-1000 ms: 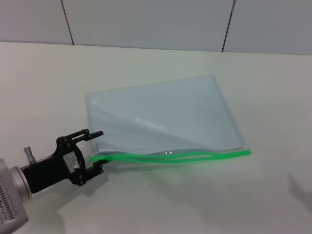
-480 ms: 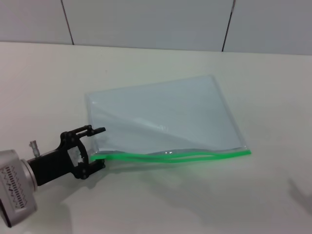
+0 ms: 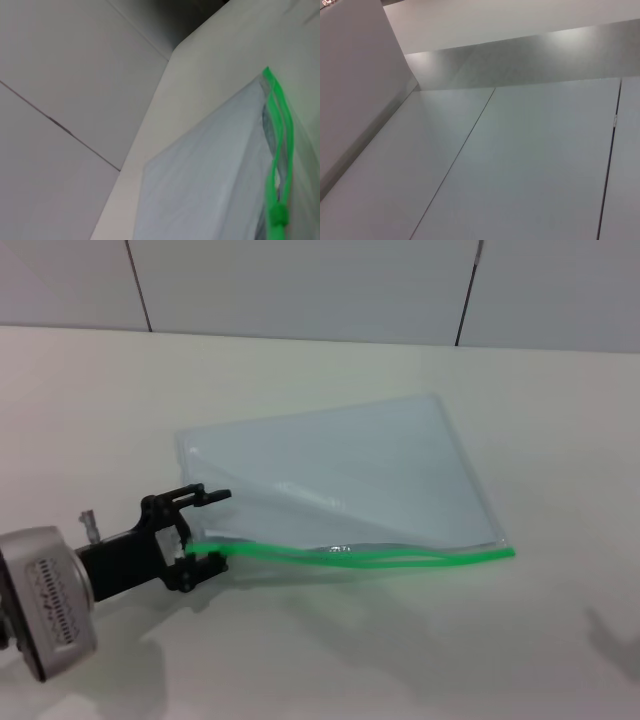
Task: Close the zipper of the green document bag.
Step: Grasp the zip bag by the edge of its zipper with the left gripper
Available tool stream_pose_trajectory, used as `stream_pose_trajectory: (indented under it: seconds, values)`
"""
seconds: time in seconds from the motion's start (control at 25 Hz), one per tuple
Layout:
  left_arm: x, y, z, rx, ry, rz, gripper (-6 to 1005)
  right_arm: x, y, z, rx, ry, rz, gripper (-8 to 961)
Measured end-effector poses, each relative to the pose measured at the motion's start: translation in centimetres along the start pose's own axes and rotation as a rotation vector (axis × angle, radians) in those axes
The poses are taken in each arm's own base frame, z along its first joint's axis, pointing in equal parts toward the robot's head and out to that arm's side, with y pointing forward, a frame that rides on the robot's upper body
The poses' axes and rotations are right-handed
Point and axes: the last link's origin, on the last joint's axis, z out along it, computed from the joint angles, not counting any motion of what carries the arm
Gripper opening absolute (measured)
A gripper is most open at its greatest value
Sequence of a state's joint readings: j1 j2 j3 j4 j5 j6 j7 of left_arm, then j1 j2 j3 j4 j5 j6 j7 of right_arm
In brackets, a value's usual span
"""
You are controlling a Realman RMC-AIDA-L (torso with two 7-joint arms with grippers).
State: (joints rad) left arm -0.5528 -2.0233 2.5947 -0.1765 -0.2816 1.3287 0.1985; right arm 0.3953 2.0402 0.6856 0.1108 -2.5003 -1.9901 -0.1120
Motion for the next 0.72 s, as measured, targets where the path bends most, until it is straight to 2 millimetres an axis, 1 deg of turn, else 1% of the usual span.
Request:
stream_pose_trajectory:
  seconds: [0.16, 0.36, 0.6, 0.72]
  values:
    - [0.2, -0.5, 0.7, -0.002, 0.011, 0.010, 616, 0.0, 0.0, 0.0, -0.002, -0.001, 0.002, 873]
    - [0.3, -1.0, 0.9, -0.005, 0.015, 0.020, 615, 0.0, 0.2, 0.1, -0.010, -0.003, 0.007, 873]
    - [0.4, -1.4, 1.4, -0.020, 0.018, -0.014, 435, 0.0, 0.3, 0.1, -0.018, -0.004, 0.011, 873]
    - [0.4, -1.7, 1.5, -0.020, 0.018, -0.034, 306, 0.1, 0.5, 0.2, -0.028, 0.000, 0.008, 873]
